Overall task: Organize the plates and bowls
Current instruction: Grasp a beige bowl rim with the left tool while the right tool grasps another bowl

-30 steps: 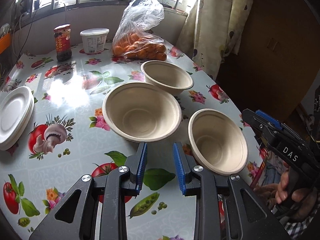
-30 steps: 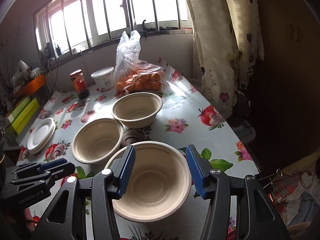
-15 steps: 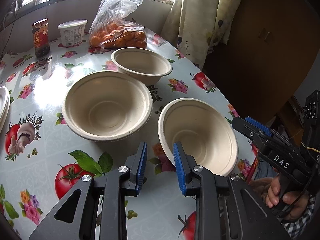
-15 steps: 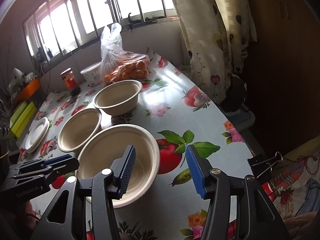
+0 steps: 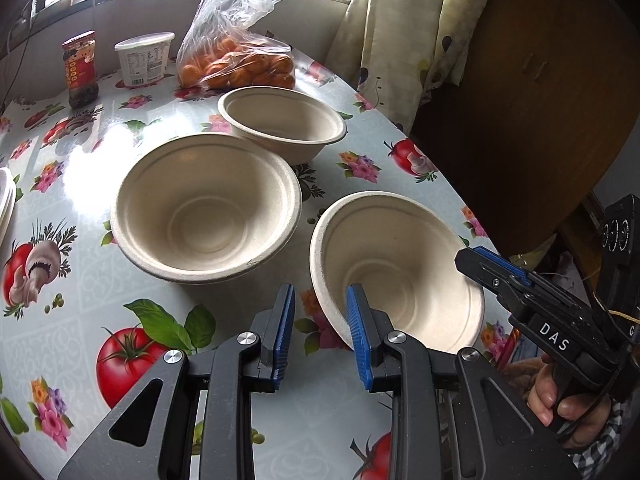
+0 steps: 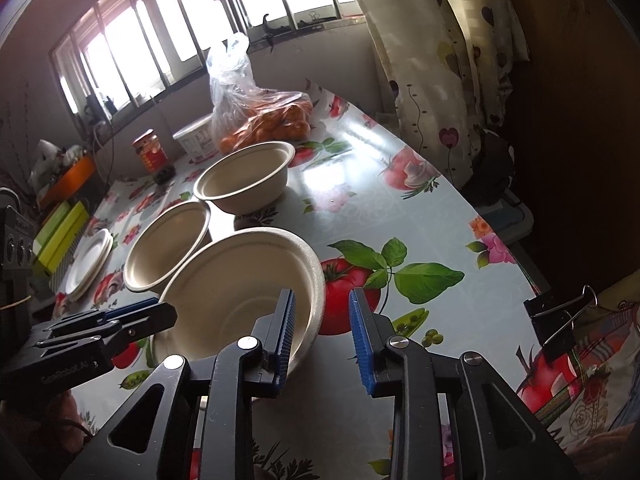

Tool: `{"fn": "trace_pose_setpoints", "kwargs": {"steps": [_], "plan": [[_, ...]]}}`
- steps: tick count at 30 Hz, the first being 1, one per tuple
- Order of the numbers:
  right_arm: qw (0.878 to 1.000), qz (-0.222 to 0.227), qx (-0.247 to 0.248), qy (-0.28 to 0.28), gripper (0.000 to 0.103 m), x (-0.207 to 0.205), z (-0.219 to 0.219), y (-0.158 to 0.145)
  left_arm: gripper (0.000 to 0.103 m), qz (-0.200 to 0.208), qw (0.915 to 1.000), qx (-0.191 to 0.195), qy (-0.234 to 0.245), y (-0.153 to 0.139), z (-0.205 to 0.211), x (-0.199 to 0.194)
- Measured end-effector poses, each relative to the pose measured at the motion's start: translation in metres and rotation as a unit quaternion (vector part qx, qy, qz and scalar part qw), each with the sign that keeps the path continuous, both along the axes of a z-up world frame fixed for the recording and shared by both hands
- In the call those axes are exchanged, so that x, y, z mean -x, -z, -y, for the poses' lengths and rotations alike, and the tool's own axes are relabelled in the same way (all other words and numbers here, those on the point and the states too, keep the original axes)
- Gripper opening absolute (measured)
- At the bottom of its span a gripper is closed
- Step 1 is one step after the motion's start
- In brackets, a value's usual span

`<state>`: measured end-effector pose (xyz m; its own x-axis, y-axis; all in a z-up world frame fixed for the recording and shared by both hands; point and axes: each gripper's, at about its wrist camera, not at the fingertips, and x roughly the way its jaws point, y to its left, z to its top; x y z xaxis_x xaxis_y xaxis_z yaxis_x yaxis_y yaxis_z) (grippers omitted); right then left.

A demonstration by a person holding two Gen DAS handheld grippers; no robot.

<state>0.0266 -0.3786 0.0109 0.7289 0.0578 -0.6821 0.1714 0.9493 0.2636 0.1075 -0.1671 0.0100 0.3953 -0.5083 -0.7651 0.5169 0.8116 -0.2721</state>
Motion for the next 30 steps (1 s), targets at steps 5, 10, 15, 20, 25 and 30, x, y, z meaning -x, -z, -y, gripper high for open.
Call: {"fn": "trace_pose_setpoints", "kwargs": {"steps": [5, 10, 15, 20, 25, 30], "plan": [[1.0, -0.001, -0.005, -0.009, 0.016, -0.0006, -0.0026, 0.0021, 0.027, 0.002, 1.0, 0.0, 0.001, 0.0004, 0.0011, 0.0009], [1.0, 0.0, -0.007, -0.009, 0.013, -0.0007, -0.0025, 0.0024, 0.022, 0.005, 1.0, 0.002, 0.005, 0.0, 0.0018, 0.0023], [1.0, 0.0, -0.007, -0.007, 0.012, -0.0009, -0.0026, 0.003, 0.02, 0.007, 0.9999, 0.001, 0.008, -0.0002, 0.0033, 0.0035], [1.0, 0.0, -0.007, -0.007, 0.012, -0.0009, -0.0022, 0.0029, 0.019, 0.008, 0.9999, 0.001, 0.009, -0.0001, 0.0042, 0.0037], [1.0, 0.0, -0.006, -0.006, 0.012, -0.0015, -0.0023, 0.0029, 0.019, 0.007, 0.9999, 0.002, 0.008, -0.0001, 0.0036, 0.0036], [1.0, 0.004, -0.005, -0.003, 0.012, 0.0009, -0.0018, 0.0005, 0.019, 0.011, 0.9999, 0.004, 0.008, -0.0015, 0.0031, 0.0042]]}}
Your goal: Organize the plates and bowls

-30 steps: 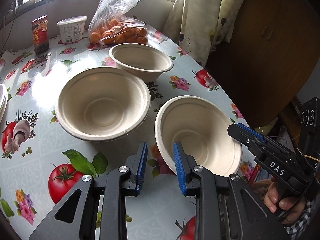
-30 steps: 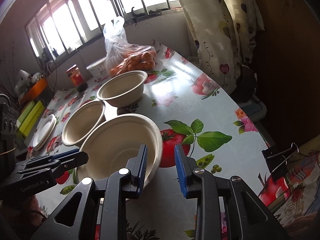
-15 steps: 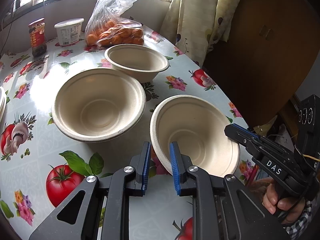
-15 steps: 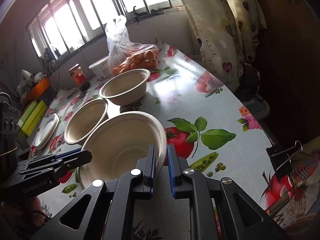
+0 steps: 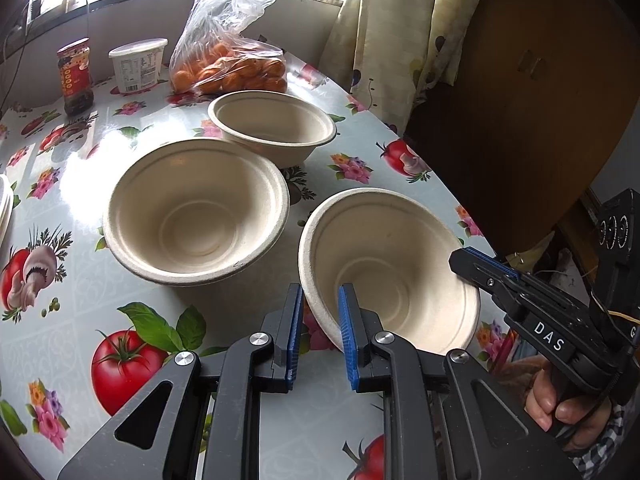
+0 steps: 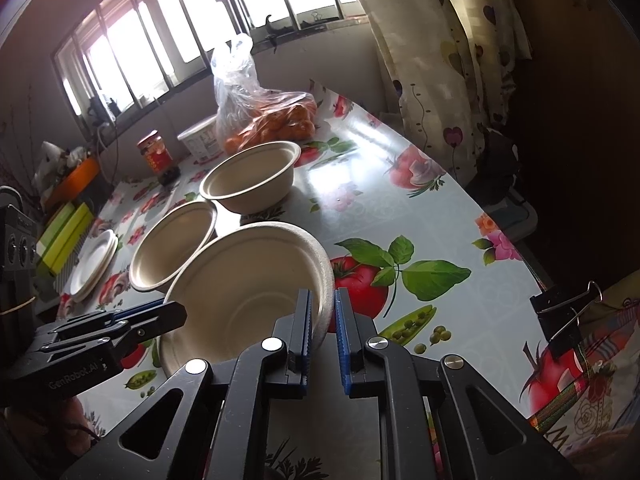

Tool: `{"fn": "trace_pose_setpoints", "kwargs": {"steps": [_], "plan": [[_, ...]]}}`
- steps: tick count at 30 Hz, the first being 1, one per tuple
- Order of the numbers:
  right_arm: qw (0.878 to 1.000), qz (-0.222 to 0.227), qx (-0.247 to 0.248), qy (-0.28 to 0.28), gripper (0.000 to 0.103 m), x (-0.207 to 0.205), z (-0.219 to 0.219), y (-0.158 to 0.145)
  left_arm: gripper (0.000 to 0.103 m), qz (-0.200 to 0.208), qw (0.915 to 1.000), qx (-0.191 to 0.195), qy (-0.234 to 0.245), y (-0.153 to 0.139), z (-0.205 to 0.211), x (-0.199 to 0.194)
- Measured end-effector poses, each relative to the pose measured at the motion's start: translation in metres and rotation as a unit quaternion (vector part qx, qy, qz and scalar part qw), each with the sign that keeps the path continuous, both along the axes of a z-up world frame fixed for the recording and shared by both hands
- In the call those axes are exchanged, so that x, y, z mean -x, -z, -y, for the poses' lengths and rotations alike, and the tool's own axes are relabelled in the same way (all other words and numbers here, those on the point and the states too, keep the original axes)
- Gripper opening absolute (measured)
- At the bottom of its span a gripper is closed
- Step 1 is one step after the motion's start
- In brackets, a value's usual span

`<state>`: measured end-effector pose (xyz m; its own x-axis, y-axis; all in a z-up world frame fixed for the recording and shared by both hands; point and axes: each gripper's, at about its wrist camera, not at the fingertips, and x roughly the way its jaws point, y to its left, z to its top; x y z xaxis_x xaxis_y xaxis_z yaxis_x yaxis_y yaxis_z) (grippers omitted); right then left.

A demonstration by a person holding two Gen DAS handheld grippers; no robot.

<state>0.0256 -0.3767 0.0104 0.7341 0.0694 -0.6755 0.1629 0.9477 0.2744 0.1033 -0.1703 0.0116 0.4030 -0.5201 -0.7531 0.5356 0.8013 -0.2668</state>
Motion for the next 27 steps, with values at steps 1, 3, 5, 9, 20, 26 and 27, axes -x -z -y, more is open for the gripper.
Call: {"fn": "trace_pose_setpoints", "kwargs": {"steps": [1, 3, 5, 9, 20, 26, 27], "plan": [[1.0, 0.001, 0.0, 0.001, 0.012, 0.001, 0.0, -0.001, 0.019, 0.0, 1.0, 0.0, 0.0, 0.0, 0.0, 0.0], [1.0, 0.002, 0.0, 0.001, 0.012, 0.001, -0.001, -0.002, 0.019, 0.001, 1.0, 0.001, 0.0, -0.001, 0.0, 0.001], [1.0, 0.003, 0.0, 0.002, 0.012, 0.001, -0.001, -0.003, 0.019, 0.001, 1.0, 0.001, -0.001, -0.001, -0.001, 0.001], [1.0, 0.006, 0.002, 0.001, 0.012, 0.002, -0.003, -0.006, 0.019, 0.005, 1.0, 0.003, -0.003, -0.004, -0.003, 0.002], [1.0, 0.018, 0.006, -0.004, 0.012, -0.003, -0.012, -0.021, 0.019, 0.02, 0.9996, 0.01, -0.014, -0.019, -0.011, 0.001], [1.0, 0.027, 0.01, -0.009, 0.012, -0.006, -0.016, -0.031, 0.019, 0.035, 0.9991, 0.011, -0.02, -0.03, -0.015, -0.001], [0.999, 0.028, 0.01, -0.01, 0.012, -0.007, -0.017, -0.032, 0.019, 0.037, 0.999, 0.011, -0.021, -0.032, -0.015, -0.001]]}}
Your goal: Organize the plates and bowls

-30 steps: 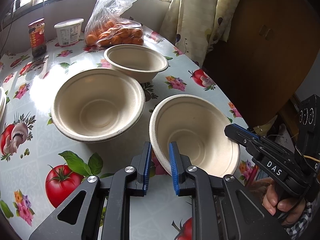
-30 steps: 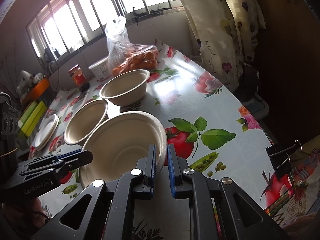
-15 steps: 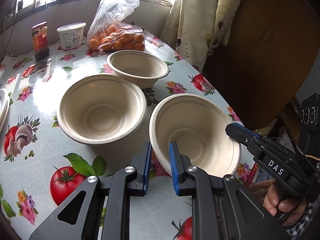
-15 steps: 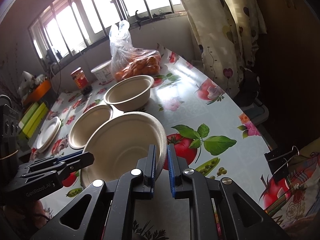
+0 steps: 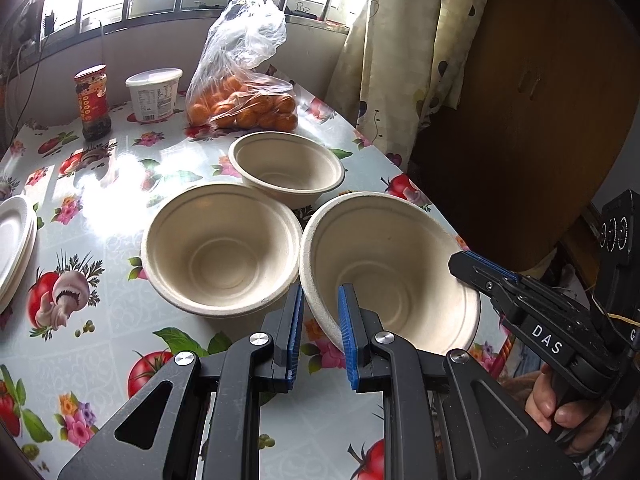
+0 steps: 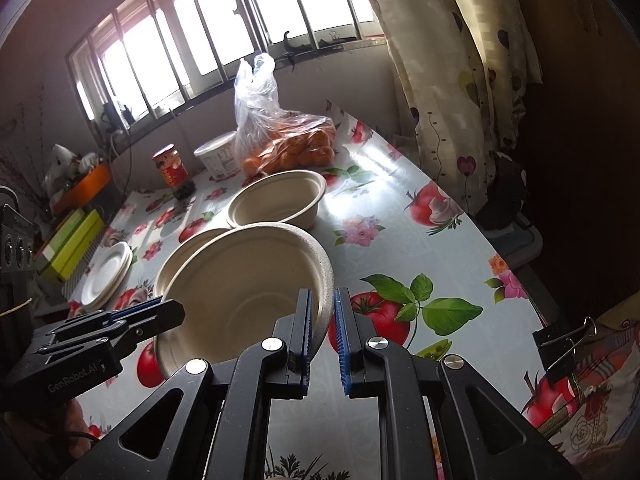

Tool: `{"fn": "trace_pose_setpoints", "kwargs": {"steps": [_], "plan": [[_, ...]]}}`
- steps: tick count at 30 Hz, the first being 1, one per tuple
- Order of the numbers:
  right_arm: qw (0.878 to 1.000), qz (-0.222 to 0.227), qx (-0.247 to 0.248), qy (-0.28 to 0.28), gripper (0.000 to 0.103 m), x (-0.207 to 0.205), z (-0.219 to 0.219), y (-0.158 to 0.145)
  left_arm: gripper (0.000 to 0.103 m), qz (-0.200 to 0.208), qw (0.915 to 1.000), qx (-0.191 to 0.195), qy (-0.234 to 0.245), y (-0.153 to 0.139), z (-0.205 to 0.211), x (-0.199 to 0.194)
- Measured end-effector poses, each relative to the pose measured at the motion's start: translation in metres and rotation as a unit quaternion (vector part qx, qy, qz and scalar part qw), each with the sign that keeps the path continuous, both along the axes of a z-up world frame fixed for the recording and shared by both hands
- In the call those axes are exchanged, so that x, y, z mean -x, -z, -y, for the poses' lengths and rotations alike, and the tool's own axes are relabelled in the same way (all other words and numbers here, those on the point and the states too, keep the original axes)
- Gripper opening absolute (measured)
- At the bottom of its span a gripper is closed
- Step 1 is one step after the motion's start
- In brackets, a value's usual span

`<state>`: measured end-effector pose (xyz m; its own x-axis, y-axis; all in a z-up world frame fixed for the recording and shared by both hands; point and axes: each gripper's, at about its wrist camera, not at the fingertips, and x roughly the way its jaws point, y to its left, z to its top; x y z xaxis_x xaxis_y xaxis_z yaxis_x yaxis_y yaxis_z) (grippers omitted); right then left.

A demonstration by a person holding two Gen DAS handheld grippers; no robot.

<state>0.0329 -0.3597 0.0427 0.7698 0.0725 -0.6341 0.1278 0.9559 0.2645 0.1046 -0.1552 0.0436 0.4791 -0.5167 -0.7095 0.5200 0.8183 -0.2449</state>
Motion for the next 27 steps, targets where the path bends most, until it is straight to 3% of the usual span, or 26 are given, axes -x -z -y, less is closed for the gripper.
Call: {"fn": "trace_pose_setpoints", "kwargs": {"steps": [27], "plan": [[0.998, 0.012, 0.002, -0.064, 0.012, -0.068, -0.044, -0.023, 0.019, 0.022, 0.997, -0.002, -0.074, -0.019, -0.049, -0.046]]}}
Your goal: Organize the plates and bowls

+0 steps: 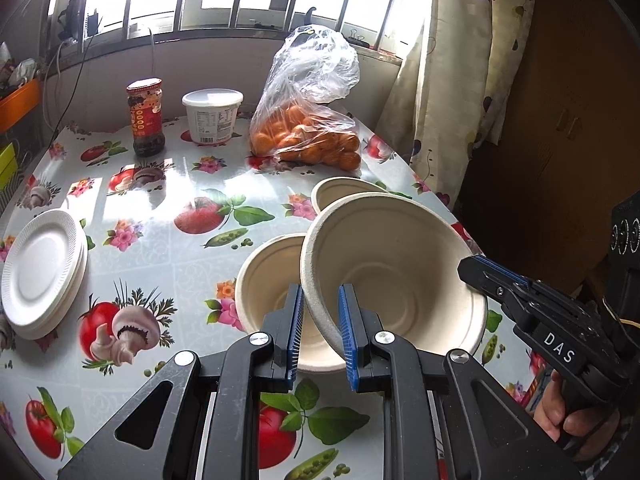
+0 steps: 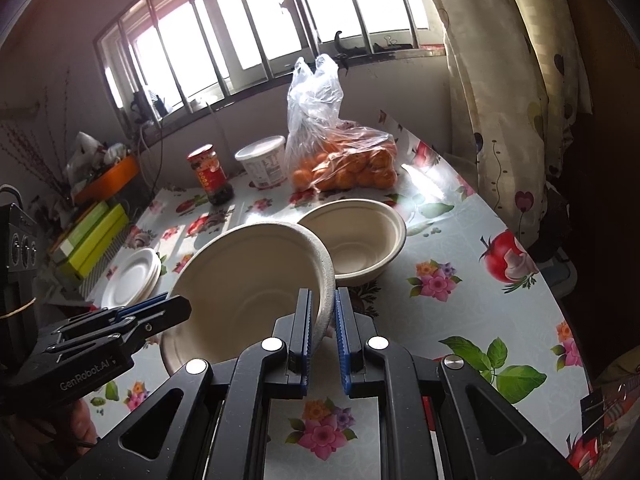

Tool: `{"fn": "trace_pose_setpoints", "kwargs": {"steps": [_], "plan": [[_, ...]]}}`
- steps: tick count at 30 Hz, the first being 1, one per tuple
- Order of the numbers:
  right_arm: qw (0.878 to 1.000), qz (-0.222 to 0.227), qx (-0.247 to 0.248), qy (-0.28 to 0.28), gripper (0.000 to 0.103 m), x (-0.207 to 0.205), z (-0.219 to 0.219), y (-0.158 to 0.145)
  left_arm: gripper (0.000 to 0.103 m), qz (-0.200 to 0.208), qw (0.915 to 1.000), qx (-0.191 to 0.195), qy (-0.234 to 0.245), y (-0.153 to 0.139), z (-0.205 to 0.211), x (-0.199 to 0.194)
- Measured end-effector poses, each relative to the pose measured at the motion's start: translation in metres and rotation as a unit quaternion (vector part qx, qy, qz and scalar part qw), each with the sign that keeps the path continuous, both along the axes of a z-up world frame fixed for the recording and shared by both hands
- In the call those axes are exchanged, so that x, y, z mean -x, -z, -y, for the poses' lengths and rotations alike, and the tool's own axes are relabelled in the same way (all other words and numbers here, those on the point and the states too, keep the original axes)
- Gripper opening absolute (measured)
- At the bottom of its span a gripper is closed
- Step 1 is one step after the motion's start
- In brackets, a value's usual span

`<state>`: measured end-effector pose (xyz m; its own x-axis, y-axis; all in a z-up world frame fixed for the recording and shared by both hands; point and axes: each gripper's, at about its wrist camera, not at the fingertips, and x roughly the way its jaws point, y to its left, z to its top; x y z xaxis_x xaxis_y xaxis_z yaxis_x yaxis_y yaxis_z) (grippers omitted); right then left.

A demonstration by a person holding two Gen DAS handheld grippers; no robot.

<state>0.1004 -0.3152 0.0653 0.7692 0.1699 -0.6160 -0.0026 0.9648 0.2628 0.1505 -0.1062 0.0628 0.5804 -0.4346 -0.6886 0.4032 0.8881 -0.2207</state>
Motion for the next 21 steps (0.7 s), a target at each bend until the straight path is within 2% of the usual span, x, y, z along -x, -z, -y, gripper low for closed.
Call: {"fn": "trace_pose_setpoints", "kwargs": {"steps": [12, 21], "plan": [[0.999, -0.023, 0.004, -0.024, 0.012, -0.034, -0.022, 0.016, 0.019, -0.015, 0.9993, -0.01, -0.032, 0.014, -0.019, -0.025], [0.999, -0.04, 0.012, -0.031, 0.012, -0.048, -0.029, 0.029, 0.019, -0.032, 0.9985, -0.021, -0.038, 0.03, -0.022, -0.037]]}}
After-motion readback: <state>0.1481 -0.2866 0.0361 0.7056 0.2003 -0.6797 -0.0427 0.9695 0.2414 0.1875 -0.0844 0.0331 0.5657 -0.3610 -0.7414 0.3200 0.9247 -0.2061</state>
